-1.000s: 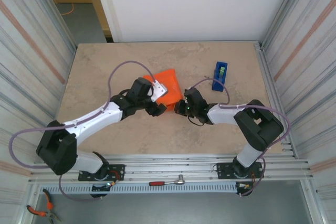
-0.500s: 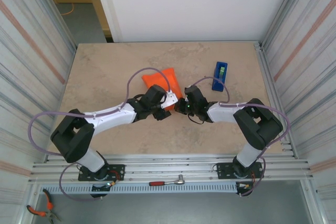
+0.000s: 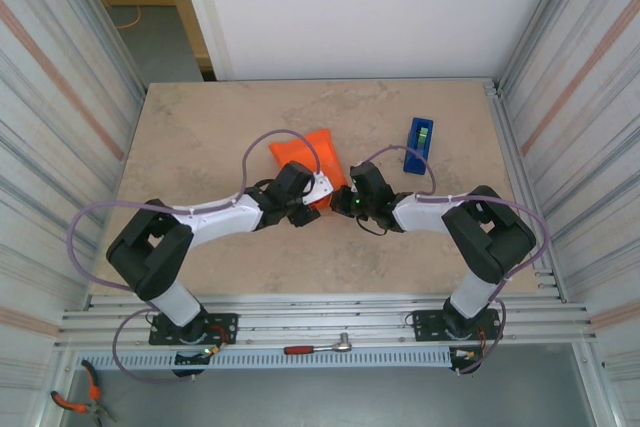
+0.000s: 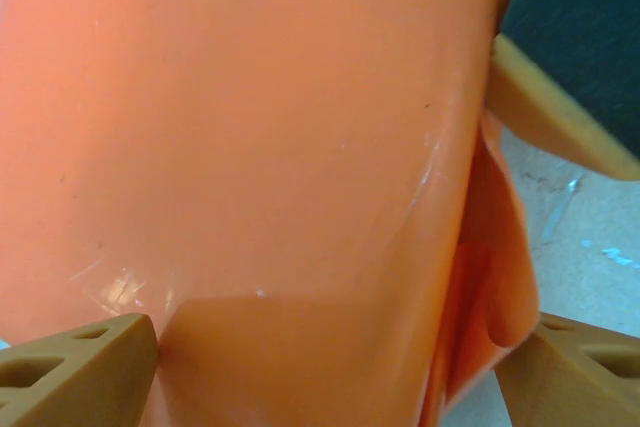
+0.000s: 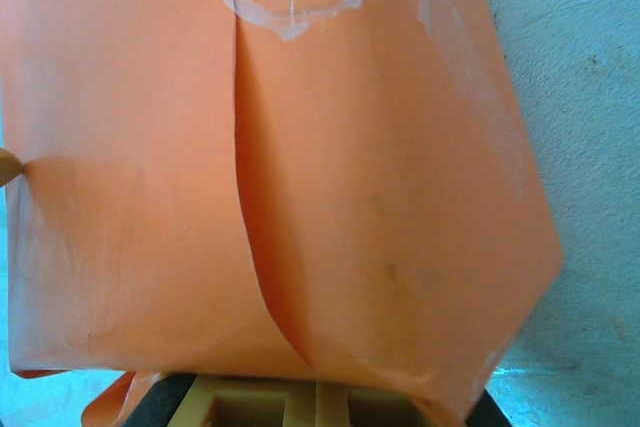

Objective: Wrap the gift box in paper

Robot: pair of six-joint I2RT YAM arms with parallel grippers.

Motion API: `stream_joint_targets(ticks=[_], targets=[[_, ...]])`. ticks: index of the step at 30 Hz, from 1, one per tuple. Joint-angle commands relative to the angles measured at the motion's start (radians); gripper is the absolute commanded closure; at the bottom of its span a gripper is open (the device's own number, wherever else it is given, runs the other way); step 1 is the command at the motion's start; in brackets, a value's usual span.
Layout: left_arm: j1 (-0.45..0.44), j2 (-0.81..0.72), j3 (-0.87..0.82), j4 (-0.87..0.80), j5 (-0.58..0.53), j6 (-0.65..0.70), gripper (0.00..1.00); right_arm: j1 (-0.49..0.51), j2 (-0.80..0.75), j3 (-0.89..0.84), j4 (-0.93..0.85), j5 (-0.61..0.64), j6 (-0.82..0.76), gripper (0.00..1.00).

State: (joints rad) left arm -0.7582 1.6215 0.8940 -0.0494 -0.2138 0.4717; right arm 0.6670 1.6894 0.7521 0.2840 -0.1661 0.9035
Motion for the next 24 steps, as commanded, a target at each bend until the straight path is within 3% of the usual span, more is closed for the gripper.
stream_joint_targets(ticks=[1,10,17,22,24], targets=[[0.003,0.021,0.010,0.007,-0.021,0.005,0.16,-0.007,0.002,0.020,-0.010,-0.010,-0.024,1.00],[0.005,0.035,0.016,-0.003,-0.029,0.001,0.32,-0.007,-0.042,0.010,-0.027,-0.003,-0.025,1.00],[0.005,0.037,0.022,-0.015,-0.023,-0.005,0.36,-0.024,-0.149,-0.008,-0.113,0.010,-0.045,1.00],[0.005,0.035,0.023,-0.016,-0.021,-0.008,0.36,-0.136,-0.301,-0.044,-0.234,0.017,-0.086,1.00],[0.005,0.034,0.022,-0.017,-0.021,-0.007,0.36,-0.220,-0.348,-0.050,-0.268,-0.011,-0.100,0.91]])
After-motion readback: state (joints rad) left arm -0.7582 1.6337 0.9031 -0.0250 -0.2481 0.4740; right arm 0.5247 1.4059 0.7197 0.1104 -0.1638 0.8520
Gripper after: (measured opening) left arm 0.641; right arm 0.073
